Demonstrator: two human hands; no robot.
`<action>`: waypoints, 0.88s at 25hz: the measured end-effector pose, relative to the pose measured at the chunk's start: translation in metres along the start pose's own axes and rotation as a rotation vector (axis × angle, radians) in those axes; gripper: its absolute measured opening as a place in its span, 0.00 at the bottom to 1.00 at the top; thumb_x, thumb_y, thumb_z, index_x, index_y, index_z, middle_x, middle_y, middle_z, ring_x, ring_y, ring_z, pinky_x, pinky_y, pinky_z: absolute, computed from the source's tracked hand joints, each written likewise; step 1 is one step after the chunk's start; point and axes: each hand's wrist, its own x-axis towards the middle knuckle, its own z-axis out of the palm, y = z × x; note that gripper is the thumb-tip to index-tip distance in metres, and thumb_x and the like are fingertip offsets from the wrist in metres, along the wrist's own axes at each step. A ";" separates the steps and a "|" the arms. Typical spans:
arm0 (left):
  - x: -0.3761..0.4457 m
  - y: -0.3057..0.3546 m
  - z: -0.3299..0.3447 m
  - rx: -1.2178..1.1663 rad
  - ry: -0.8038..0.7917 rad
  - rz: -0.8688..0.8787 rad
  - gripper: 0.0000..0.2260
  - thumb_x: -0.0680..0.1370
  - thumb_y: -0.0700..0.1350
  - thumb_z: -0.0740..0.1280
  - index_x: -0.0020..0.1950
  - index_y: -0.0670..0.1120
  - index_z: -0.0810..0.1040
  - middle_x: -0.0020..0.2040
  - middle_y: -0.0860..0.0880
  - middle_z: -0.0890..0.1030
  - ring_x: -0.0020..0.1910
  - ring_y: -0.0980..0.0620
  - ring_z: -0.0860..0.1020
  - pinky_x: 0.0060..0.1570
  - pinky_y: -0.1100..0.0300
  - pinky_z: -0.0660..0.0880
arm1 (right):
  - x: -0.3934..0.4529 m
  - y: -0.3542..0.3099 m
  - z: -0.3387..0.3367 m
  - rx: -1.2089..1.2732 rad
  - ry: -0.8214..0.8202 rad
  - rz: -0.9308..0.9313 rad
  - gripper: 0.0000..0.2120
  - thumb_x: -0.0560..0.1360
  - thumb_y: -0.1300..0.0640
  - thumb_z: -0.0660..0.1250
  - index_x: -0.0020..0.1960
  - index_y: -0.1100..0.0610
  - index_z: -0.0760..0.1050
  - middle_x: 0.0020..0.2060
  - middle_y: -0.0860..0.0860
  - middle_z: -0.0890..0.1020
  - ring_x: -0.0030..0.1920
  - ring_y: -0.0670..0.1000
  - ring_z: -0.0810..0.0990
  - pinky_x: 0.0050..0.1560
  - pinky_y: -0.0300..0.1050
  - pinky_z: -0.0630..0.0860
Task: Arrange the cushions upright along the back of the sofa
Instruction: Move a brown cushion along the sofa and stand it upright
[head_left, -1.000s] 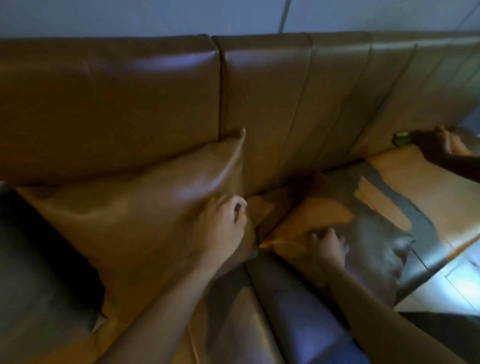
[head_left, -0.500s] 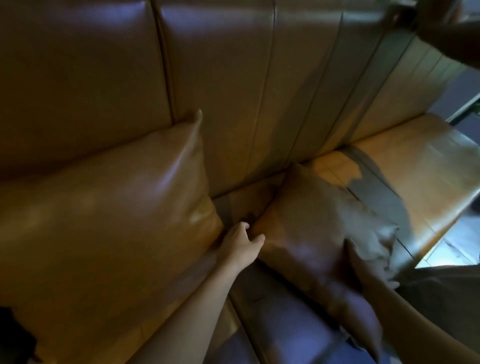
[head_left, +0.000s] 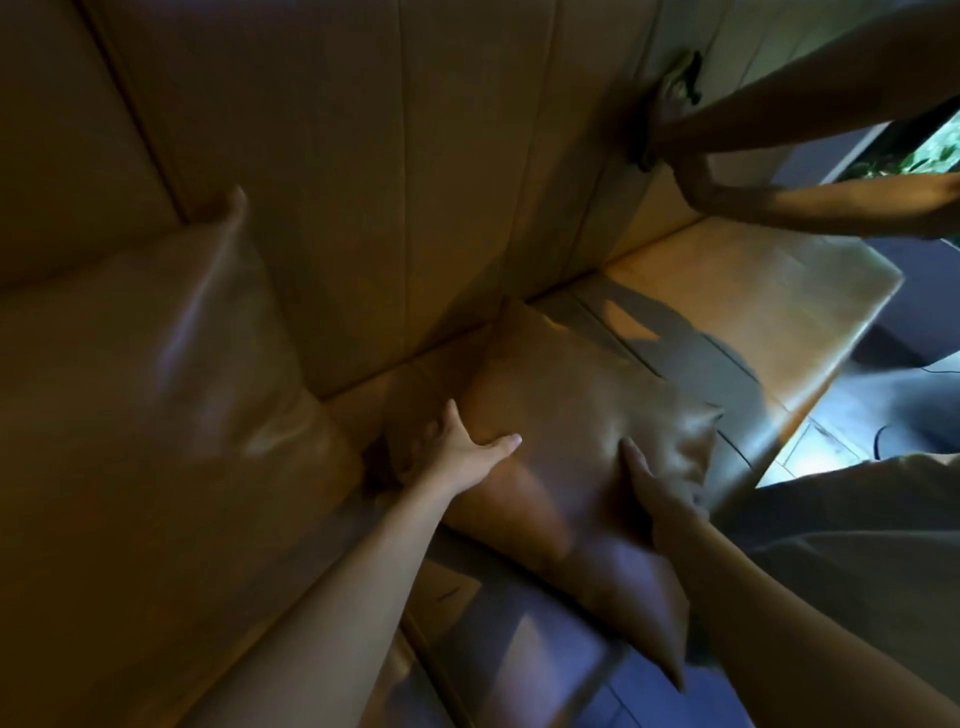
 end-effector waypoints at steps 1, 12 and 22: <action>-0.001 0.000 0.000 -0.006 0.016 -0.012 0.51 0.67 0.70 0.67 0.79 0.54 0.42 0.80 0.45 0.48 0.78 0.38 0.49 0.73 0.36 0.56 | -0.001 0.002 0.000 0.043 -0.014 0.017 0.63 0.58 0.27 0.74 0.78 0.59 0.51 0.75 0.63 0.61 0.72 0.66 0.64 0.73 0.60 0.64; -0.025 -0.003 -0.014 -0.273 0.272 0.185 0.32 0.72 0.55 0.72 0.73 0.51 0.65 0.74 0.48 0.61 0.72 0.42 0.64 0.69 0.38 0.64 | 0.010 -0.021 -0.003 0.490 -0.283 -0.188 0.32 0.74 0.39 0.69 0.68 0.61 0.71 0.63 0.58 0.78 0.60 0.59 0.79 0.54 0.48 0.74; -0.052 -0.018 -0.069 -0.704 0.356 0.229 0.41 0.64 0.65 0.74 0.71 0.69 0.54 0.70 0.53 0.67 0.61 0.45 0.74 0.56 0.41 0.78 | -0.029 -0.104 0.031 0.616 -0.626 -0.291 0.30 0.71 0.52 0.69 0.72 0.55 0.68 0.60 0.58 0.79 0.60 0.61 0.78 0.52 0.57 0.77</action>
